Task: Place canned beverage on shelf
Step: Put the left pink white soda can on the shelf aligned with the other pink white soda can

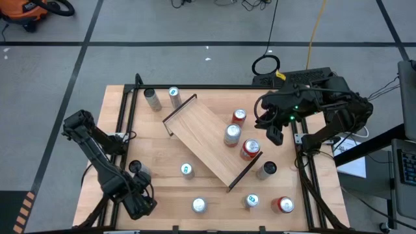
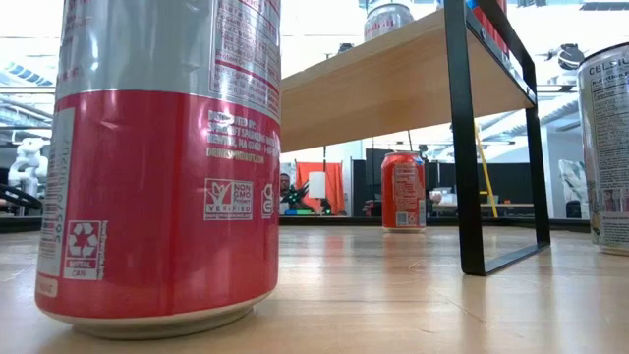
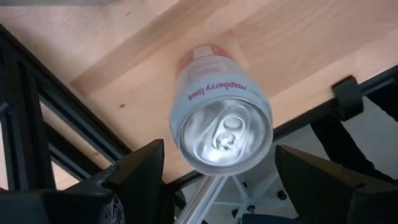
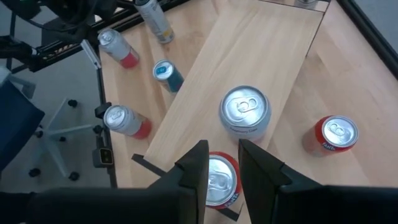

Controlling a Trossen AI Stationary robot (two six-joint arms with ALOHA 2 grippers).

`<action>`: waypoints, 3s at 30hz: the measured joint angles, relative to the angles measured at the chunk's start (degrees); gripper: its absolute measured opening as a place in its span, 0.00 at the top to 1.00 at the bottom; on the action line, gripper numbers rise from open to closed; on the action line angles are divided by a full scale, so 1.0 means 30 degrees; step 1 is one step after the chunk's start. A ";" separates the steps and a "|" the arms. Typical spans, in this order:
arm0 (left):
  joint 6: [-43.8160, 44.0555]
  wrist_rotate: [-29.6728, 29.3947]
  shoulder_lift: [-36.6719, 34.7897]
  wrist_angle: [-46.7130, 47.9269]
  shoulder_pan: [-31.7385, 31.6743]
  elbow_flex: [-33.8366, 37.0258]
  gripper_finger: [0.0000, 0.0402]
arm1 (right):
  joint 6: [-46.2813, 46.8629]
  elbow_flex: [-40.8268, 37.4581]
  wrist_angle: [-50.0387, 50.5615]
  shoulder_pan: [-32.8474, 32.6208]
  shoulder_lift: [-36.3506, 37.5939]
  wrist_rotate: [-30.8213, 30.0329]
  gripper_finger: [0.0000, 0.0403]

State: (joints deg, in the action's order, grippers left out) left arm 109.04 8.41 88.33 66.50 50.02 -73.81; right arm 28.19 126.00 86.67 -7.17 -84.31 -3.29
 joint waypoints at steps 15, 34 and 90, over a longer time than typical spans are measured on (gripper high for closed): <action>0.0447 -0.0032 -0.0073 -0.2149 -0.0146 0.2163 0.22 | -0.0266 0.0004 -0.0011 -0.0151 -0.0015 -0.0554 0.83; 0.1174 -0.0200 -0.0033 -0.2096 -0.0146 0.2248 0.22 | -0.0479 -0.0001 -0.0071 -0.0151 -0.0015 -0.0991 0.83; 0.1858 0.0763 -0.0007 -0.3137 -0.0045 0.2592 0.05 | -0.0198 -0.0003 -0.0074 -0.0151 -0.0015 -0.1028 0.83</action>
State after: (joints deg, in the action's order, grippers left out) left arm 114.62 10.70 88.31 57.09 49.88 -66.04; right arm 27.59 126.00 86.45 -7.62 -84.36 -6.37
